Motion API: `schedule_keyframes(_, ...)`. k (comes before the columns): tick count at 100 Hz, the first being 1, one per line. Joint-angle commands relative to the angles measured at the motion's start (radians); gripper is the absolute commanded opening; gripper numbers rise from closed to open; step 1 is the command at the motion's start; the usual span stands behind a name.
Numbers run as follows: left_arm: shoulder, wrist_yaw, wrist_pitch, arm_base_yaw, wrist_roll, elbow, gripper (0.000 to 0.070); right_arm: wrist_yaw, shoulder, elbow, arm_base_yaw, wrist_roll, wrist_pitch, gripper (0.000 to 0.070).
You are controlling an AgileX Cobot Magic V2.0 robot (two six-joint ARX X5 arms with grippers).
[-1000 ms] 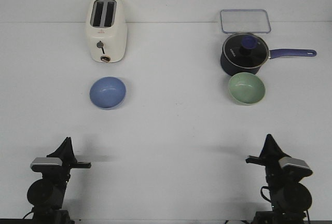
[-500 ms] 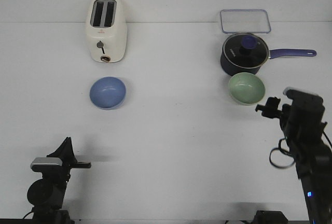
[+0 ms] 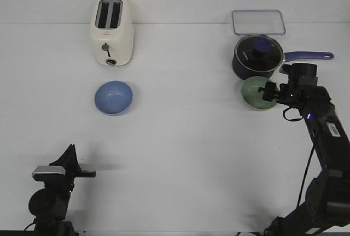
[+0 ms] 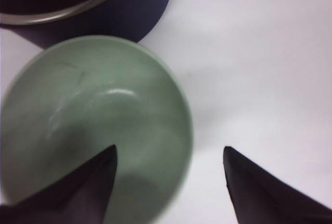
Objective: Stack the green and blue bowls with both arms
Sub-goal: 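Reach the right gripper forward to the rim of the pale green bowl, then grasp the green bowl rim with the right gripper and carry it toward the table center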
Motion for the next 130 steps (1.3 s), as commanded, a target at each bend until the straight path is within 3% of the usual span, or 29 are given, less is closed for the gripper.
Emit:
schedule_keyframes(1,-0.002,0.005,0.016,0.002,-0.002,-0.020,0.0015,-0.007,0.043,0.026,0.000,-0.014,0.020,0.0428)
schedule_keyframes(13,-0.002,0.005,0.016,0.002,-0.002,-0.020,0.0015,-0.021,0.086,0.026,0.000,-0.014,0.046,0.0421)
schedule_keyframes(20,-0.002,0.005,0.016,0.002,-0.002,-0.020,0.0015,-0.022,0.102,0.026,0.000,-0.013,0.055,0.0382)
schedule_keyframes(25,-0.002,0.005,0.016,0.002,-0.002,-0.020,0.0015,-0.023,0.112,0.026,0.000,-0.005,0.062,0.0319)
schedule_keyframes(35,-0.002,0.005,0.016,0.002,-0.002,-0.020,0.0015,-0.022,0.117,0.026,0.000,0.011,0.069,0.0120)
schedule_keyframes(47,-0.002,0.005,0.016,0.002,-0.002,-0.020,0.0015,-0.019,0.117,0.026,-0.001,0.020,0.077,0.0000)
schedule_keyframes(62,-0.002,0.005,0.016,0.002,-0.002,-0.020,0.0015,-0.032,0.117,0.026,-0.004,0.031,0.083,0.0000)
schedule_keyframes(96,-0.002,0.005,0.017,0.002,-0.002,-0.020,0.0015,-0.228,-0.090,0.018,0.010,0.019,-0.038,0.0000)
schedule_keyframes(115,-0.002,0.005,0.016,0.002,-0.002,-0.020,0.0015,-0.253,-0.303,-0.110,0.140,0.032,-0.053,0.0000)
schedule_keyframes(130,-0.002,0.005,0.016,0.002,-0.002,-0.020,0.0015,-0.246,-0.394,-0.259,0.328,0.075,-0.033,0.0000)
